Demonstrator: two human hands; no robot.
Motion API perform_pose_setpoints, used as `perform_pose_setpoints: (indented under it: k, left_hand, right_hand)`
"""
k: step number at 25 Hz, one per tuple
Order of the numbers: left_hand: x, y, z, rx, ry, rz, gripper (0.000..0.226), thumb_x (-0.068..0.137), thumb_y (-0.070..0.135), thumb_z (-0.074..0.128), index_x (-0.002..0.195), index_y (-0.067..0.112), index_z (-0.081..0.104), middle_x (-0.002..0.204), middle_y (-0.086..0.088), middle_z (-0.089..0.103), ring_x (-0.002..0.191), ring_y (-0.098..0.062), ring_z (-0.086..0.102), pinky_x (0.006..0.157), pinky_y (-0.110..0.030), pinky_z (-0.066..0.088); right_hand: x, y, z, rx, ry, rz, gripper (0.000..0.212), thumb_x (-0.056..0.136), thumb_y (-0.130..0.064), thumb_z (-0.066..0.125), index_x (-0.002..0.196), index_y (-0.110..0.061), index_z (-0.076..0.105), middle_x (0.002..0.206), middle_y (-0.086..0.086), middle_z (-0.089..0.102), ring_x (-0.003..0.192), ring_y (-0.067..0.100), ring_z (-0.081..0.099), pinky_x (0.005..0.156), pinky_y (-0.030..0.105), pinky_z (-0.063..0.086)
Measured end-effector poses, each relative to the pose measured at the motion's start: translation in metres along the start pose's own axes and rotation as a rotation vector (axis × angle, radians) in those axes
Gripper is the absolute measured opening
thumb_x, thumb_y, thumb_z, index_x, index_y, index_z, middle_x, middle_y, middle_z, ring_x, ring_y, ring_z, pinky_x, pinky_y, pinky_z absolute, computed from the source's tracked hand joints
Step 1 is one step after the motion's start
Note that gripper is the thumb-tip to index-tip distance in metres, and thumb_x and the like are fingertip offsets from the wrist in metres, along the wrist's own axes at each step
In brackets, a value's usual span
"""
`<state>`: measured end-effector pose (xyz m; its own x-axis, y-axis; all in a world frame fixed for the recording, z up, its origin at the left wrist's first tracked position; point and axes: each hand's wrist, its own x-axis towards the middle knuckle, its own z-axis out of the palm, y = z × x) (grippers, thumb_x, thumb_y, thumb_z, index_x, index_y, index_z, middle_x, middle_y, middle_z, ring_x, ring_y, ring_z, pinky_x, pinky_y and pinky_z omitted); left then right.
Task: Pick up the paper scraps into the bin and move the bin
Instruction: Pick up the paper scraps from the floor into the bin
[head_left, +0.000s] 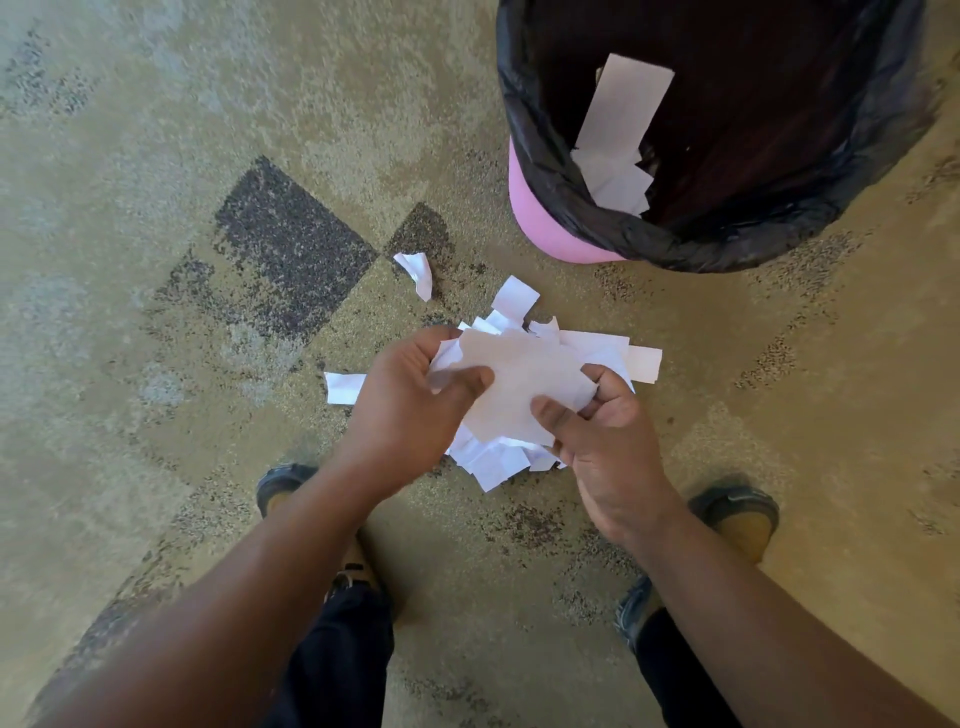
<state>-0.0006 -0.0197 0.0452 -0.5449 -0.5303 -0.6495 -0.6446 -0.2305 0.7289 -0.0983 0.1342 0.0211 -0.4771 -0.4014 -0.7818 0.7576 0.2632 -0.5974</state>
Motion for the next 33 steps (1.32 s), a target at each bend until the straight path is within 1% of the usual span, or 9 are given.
perform_pose_setpoints:
  k: [4,6,11,15,20,24,28,30,33]
  left_hand:
    - [-0.019,0.063,-0.005,0.127,0.127,0.500,0.030,0.091,0.001,0.073,0.091,0.031,0.074,0.083,0.029,0.072,0.078,0.006,0.068,0.069,-0.019,0.056]
    - [-0.012,0.091,-0.005,0.188,0.157,0.745,0.025,0.088,-0.003,0.075,0.096,0.020,0.078,0.094,0.018,0.075,0.088,-0.002,0.072,0.077,-0.024,0.056]
    - [0.046,0.139,0.012,0.427,0.175,1.033,0.025,0.078,-0.008,0.070,0.096,0.006,0.078,0.101,-0.003,0.079,0.095,-0.024,0.075,0.079,-0.044,0.059]
    - [0.092,0.156,0.029,0.719,0.145,0.923,0.026,0.083,0.008,0.063,0.100,0.021,0.077,0.090,-0.003,0.077,0.081,-0.027,0.070,0.062,-0.039,0.054]
    - [0.106,0.156,0.036,0.912,0.113,0.792,0.038,0.088,0.020,0.062,0.124,0.029,0.067,0.109,0.000,0.075,0.099,-0.028,0.067,0.071,-0.034,0.049]
    - [0.080,0.124,0.034,0.726,0.267,1.026,0.021,0.082,0.005,0.060,0.098,0.010,0.074,0.089,-0.007,0.074,0.080,-0.035,0.066,0.070,-0.044,0.051]
    - [0.052,0.046,0.032,0.600,0.330,1.084,0.017,0.074,-0.007,0.059,0.080,0.006,0.067,0.087,-0.007,0.071,0.073,-0.035,0.063,0.067,-0.046,0.048]
    - [0.055,-0.011,0.031,0.620,0.264,0.870,0.019,0.077,-0.003,0.056,0.087,0.010,0.065,0.093,-0.005,0.069,0.079,-0.034,0.061,0.070,-0.048,0.048]
    - [0.061,-0.093,0.039,0.645,0.065,0.263,0.038,0.087,0.006,0.063,0.123,0.014,0.063,0.125,-0.008,0.061,0.110,-0.038,0.059,0.093,-0.049,0.050]
  right_hand:
    - [-0.021,-0.063,0.009,-0.019,0.016,-0.358,0.021,0.081,0.003,0.072,0.094,-0.012,0.065,0.085,-0.003,0.078,0.082,0.015,0.074,0.075,0.029,0.060]
    - [-0.026,-0.101,0.009,-0.087,0.023,-0.622,0.021,0.080,0.004,0.072,0.091,-0.012,0.064,0.083,-0.007,0.077,0.081,0.011,0.073,0.076,0.025,0.058]
    - [0.008,-0.159,-0.010,-0.491,0.173,-0.944,0.028,0.086,0.013,0.068,0.095,-0.013,0.067,0.103,0.004,0.074,0.104,0.018,0.072,0.090,0.037,0.058]
    - [0.043,-0.171,-0.019,-0.934,0.313,-0.884,0.026,0.087,-0.006,0.064,0.108,-0.018,0.072,0.105,-0.003,0.075,0.095,0.016,0.071,0.081,0.044,0.059]
    - [0.049,-0.166,-0.014,-1.112,0.253,-0.735,0.057,0.090,-0.007,0.065,0.144,-0.020,0.054,0.140,-0.001,0.063,0.125,0.018,0.061,0.103,0.036,0.052]
    - [0.032,-0.126,-0.001,-0.961,0.335,-1.136,0.028,0.089,0.007,0.062,0.113,-0.002,0.072,0.108,0.010,0.075,0.098,0.027,0.071,0.083,0.041,0.057]
    - [0.022,-0.065,0.005,-0.908,0.191,-1.323,0.016,0.085,0.013,0.062,0.084,0.002,0.074,0.090,0.012,0.073,0.081,0.031,0.070,0.072,0.046,0.056]
    - [0.029,-0.029,0.001,-0.952,0.118,-1.178,0.016,0.082,0.012,0.065,0.085,-0.002,0.073,0.092,0.008,0.073,0.086,0.023,0.068,0.076,0.039,0.056]
    - [0.048,0.025,-0.013,-0.982,0.107,-0.459,0.028,0.084,0.000,0.069,0.111,-0.011,0.069,0.114,0.003,0.067,0.103,0.019,0.063,0.087,0.037,0.054]
